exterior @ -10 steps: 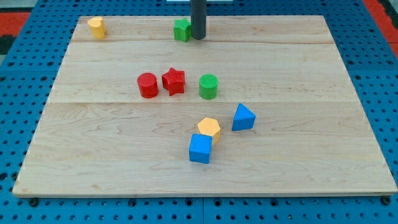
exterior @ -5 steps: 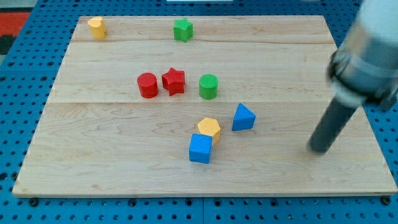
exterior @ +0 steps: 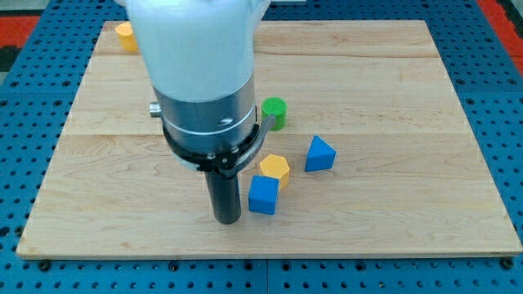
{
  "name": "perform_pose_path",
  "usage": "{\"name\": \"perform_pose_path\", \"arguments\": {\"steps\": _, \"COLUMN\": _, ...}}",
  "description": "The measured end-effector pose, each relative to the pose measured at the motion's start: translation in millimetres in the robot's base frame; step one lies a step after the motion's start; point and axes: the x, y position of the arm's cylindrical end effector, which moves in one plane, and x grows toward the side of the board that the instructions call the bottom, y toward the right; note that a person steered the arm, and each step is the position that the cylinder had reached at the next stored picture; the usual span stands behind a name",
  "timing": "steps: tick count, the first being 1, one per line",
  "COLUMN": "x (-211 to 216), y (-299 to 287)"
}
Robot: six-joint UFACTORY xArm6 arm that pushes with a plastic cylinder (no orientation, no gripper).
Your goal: Move the blue cube parallel to the right of the green star
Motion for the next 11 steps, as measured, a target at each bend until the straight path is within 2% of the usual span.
{"name": "perform_pose_path", "arguments": {"steps": 1, "x": -4, "y": -22}}
{"name": "perform_pose_path", "arguments": {"steps": 2, "x": -15, "y": 24}}
{"name": "perform_pose_path", "arguments": {"steps": 3, "x": -22, "y": 97}}
{"name": "perform_pose_path", "arguments": {"steps": 5, "x": -21, "y": 180}}
{"name": "perform_pose_path", "arguments": {"steps": 7, "x": -141, "y": 262}}
{"name": "perform_pose_path", "arguments": {"steps": 8, "x": -178, "y": 252}}
{"name": "perform_pose_path", "arguments": {"steps": 9, "x": -179, "y": 252}}
{"name": "perform_pose_path", "arguments": {"steps": 10, "x": -145, "y": 308}}
{"name": "perform_pose_path", "arguments": {"steps": 11, "x": -186, "y": 347}}
